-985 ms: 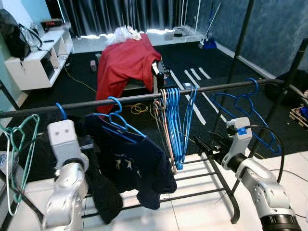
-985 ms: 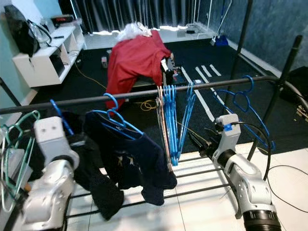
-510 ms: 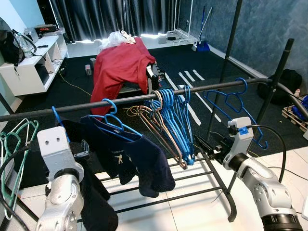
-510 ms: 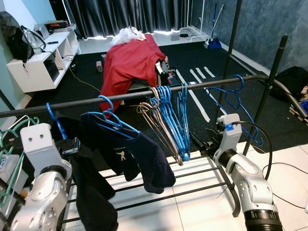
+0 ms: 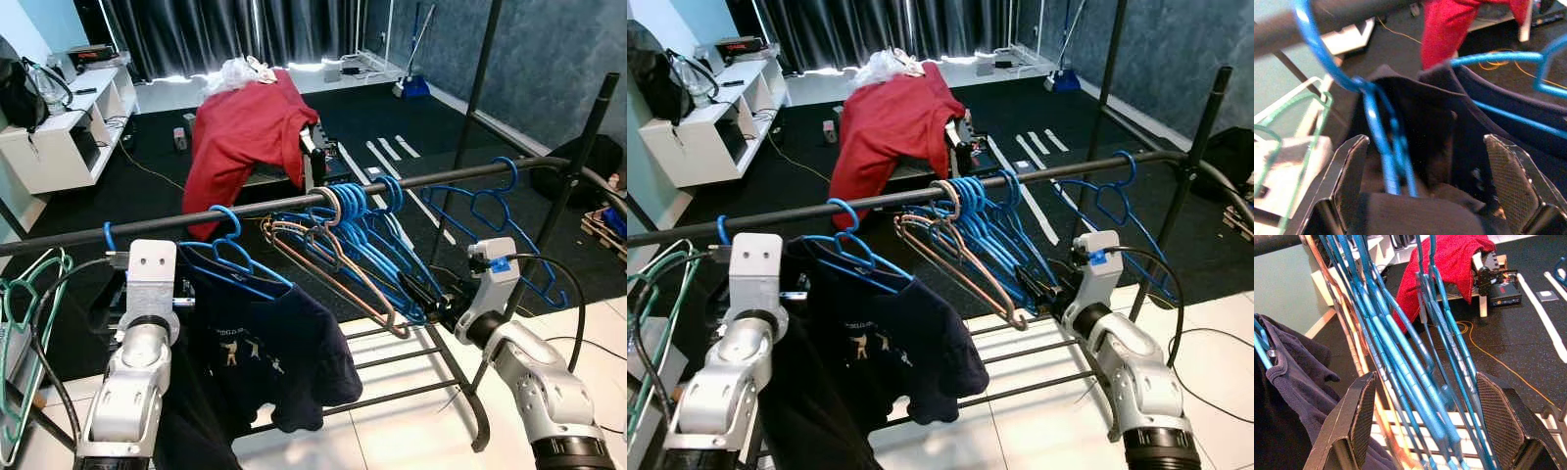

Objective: Hang hanger

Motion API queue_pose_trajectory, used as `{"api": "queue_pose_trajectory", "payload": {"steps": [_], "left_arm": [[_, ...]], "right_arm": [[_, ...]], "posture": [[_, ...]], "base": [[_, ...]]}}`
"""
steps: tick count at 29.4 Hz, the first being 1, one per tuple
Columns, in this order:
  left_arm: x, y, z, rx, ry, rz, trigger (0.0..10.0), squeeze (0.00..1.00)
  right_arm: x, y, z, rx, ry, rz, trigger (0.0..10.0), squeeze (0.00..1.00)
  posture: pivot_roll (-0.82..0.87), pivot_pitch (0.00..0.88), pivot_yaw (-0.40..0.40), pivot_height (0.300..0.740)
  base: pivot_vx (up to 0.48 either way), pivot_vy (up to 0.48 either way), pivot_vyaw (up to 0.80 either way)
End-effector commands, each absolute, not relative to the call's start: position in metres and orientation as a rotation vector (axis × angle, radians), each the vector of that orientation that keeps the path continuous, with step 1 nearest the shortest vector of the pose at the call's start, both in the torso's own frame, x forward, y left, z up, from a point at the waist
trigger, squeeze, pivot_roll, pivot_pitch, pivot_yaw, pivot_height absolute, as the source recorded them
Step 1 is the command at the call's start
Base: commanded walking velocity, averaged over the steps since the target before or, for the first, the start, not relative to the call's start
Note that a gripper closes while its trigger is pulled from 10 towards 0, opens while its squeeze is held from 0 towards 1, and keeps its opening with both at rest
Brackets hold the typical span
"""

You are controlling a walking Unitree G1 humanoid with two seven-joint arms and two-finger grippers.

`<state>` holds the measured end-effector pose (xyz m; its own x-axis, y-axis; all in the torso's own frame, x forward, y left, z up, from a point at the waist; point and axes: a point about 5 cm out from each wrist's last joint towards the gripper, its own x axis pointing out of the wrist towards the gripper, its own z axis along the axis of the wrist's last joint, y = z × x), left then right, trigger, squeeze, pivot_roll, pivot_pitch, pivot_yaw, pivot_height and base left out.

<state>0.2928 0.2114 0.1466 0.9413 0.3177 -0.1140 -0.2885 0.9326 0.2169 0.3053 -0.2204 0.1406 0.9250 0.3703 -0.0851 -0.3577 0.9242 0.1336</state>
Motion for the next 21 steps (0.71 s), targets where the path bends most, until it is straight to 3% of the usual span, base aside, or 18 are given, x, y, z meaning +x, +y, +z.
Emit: {"api": "queue_pose_trajectory", "payload": {"steps": [1, 7, 13, 21], "left_arm": [[0.294, 0.227, 0.151, 0.224, 0.13, 0.36, 10.0, 0.0], [0.295, 0.246, 0.167, 0.221, 0.055, 0.427, 10.0, 0.0], [0.297, 0.248, 0.168, 0.224, 0.052, 0.425, 10.0, 0.0], [0.296, 0.246, 0.143, 0.257, 0.198, 0.39, 10.0, 0.0]], "right_arm": [[0.303, -0.217, 0.141, 0.133, 0.105, 0.384, 10.0, 0.0], [0.303, -0.218, 0.142, 0.136, 0.106, 0.385, 10.0, 0.0], [0.303, -0.217, 0.142, 0.138, 0.107, 0.385, 10.0, 0.0], [0.302, -0.217, 0.141, 0.142, 0.109, 0.38, 10.0, 0.0]], "posture": [[-0.13, 0.0, 0.067, 0.735], [-0.13, 0.0, 0.062, 0.735], [-0.13, 0.0, 0.063, 0.735], [-0.13, 0.0, 0.066, 0.735]], "base": [[0.0, 0.0, 0.0], [0.0, 0.0, 0.0], [0.0, 0.0, 0.0], [0.0, 0.0, 0.0]]}}
